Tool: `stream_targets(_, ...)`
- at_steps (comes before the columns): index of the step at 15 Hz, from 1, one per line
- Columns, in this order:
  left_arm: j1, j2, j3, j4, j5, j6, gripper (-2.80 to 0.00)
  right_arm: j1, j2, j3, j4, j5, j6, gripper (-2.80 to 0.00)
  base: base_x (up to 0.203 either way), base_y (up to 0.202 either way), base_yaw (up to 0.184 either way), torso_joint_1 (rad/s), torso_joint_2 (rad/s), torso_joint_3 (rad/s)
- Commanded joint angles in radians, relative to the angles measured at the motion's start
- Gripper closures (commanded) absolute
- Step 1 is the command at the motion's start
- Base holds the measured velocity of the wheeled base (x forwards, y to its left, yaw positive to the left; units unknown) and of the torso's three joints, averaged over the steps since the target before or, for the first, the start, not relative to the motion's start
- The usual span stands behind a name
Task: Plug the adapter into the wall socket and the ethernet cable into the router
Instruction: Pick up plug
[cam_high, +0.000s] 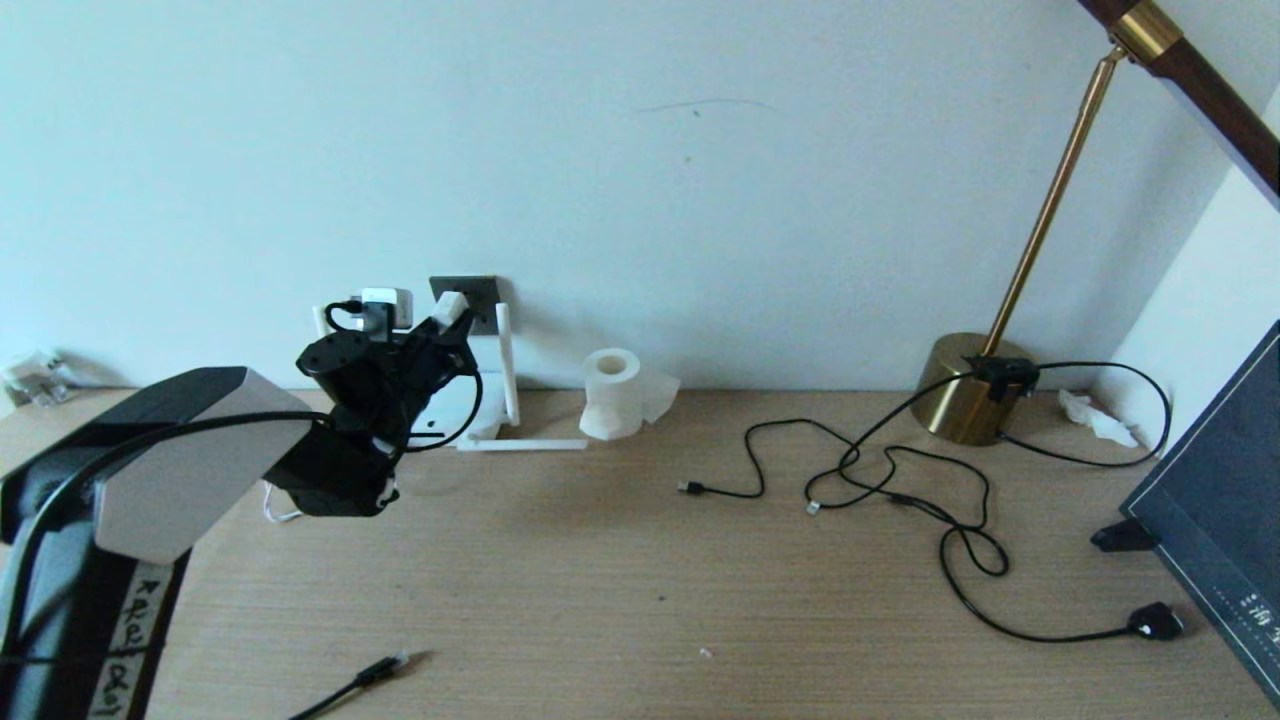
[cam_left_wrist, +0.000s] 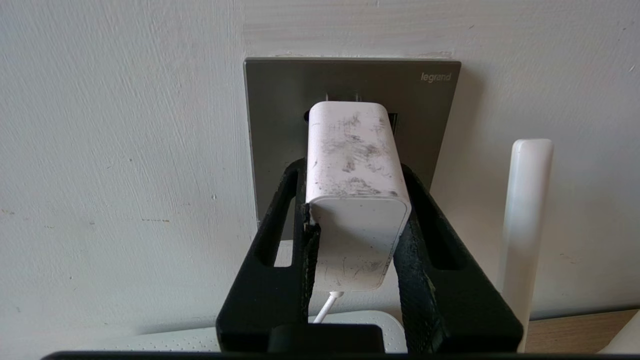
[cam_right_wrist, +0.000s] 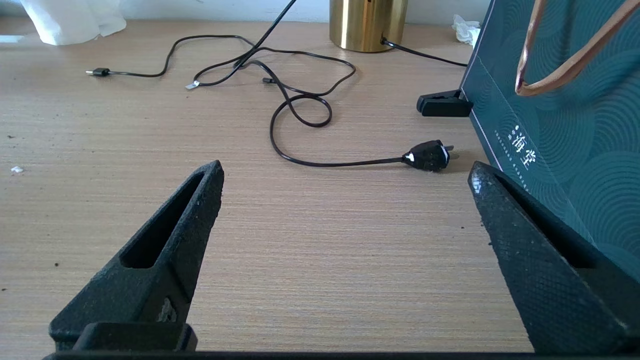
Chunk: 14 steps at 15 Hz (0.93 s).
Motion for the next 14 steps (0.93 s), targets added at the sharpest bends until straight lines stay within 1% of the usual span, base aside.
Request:
stream_targets(1, 0.0, -0.001, 0.001, -0.008, -0.001, 0.0, 0.0, -0.001, 0.0, 0.0, 0.0, 0.0, 0.0, -2.8, 0.0, 0.0, 0.0, 0.0, 0.0, 0.0)
stream_targets(14, 0.0, 0.008, 0.002, -0.008, -0.001, 0.0, 0.0, 0.0, 0.001, 0.002, 0.0, 0.0, 0.0, -2.8, 0.0, 0.0, 0.0, 0.0, 0.0, 0.0)
